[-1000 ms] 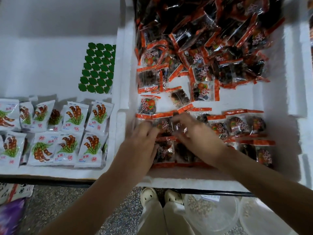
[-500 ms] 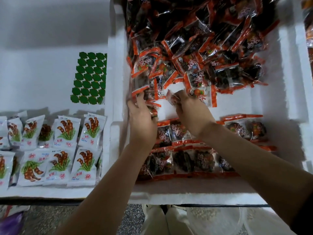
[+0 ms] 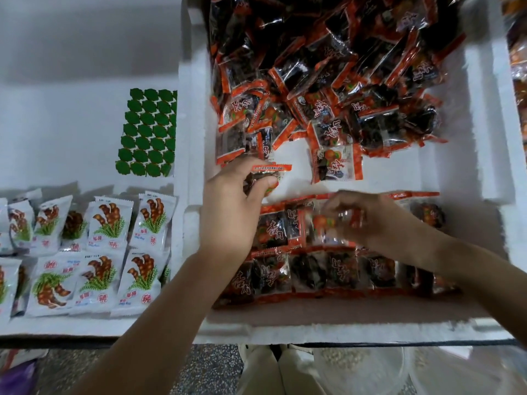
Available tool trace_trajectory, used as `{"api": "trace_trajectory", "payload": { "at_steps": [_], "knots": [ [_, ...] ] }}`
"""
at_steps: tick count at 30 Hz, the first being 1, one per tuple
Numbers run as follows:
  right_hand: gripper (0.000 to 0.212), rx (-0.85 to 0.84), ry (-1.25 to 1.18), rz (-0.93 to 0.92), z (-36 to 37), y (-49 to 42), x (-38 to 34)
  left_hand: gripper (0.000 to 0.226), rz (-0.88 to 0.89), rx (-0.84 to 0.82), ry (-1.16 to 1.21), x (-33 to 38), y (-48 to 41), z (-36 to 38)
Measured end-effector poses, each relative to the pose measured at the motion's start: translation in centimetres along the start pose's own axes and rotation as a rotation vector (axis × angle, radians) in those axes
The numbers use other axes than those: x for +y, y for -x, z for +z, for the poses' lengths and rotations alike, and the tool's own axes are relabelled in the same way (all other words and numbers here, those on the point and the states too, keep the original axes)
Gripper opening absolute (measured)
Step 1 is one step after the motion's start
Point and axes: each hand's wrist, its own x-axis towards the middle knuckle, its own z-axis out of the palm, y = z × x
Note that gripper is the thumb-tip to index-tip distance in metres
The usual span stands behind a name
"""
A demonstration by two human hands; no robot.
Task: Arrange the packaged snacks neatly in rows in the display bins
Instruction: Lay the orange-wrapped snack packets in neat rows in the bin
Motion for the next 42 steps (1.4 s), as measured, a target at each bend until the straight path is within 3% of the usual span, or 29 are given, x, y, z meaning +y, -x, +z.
{"api": "trace_trajectory", "payload": {
  "at_steps": [4, 10, 16, 25, 27, 31, 33, 37, 42],
  "knots": [
    [0.037, -0.167, 0.144, 0.039, 1.5, 1.0, 1.1, 0.017, 0.032, -0.029, -0.013, 0.0, 1.4, -0.2],
    [0.019, -0.065, 0.117, -0.005, 4.2, 0.2, 1.1, 0.017, 0.057, -0.029, -0.058, -0.1, 2.5, -0.5],
    [0.017, -0.137, 0.162, 0.015, 5.0, -0.3, 1.3, 0.015, 0.042, -0.04, -0.019, -0.2, 3.4, -0.5],
    [0.038, 0.109, 0.544, -0.134, 5.9, 0.5, 1.2, 0.008, -0.15, -0.072, 0.138, -0.3, 4.8, 0.1],
    [0.041, 0.15, 0.47, -0.16, 5.6, 0.6, 1.4, 0.007, -0.194, -0.088, 0.206, -0.2, 5.1, 0.1],
    [0.051, 0.04, -0.181, -0.036, 4.0, 1.6, 0.2, 0.006, -0.29, -0.109, 0.31, -0.2, 5.6, 0.6],
    [0.046, -0.037, -0.394, 0.011, 3.3, 2.4, -0.4, 0.007, -0.337, -0.098, 0.379, -0.3, 5.8, 1.0],
    [0.018, 0.033, -0.36, -0.031, 3.0, 3.6, -0.3, 0.008, -0.351, -0.156, 0.47, 0.7, 6.4, 2.1],
    [0.014, 0.055, -0.231, -0.005, 2.3, 4.5, 0.7, 0.008, -0.265, -0.327, 0.379, 2.1, 8.1, 4.2]
  ]
}}
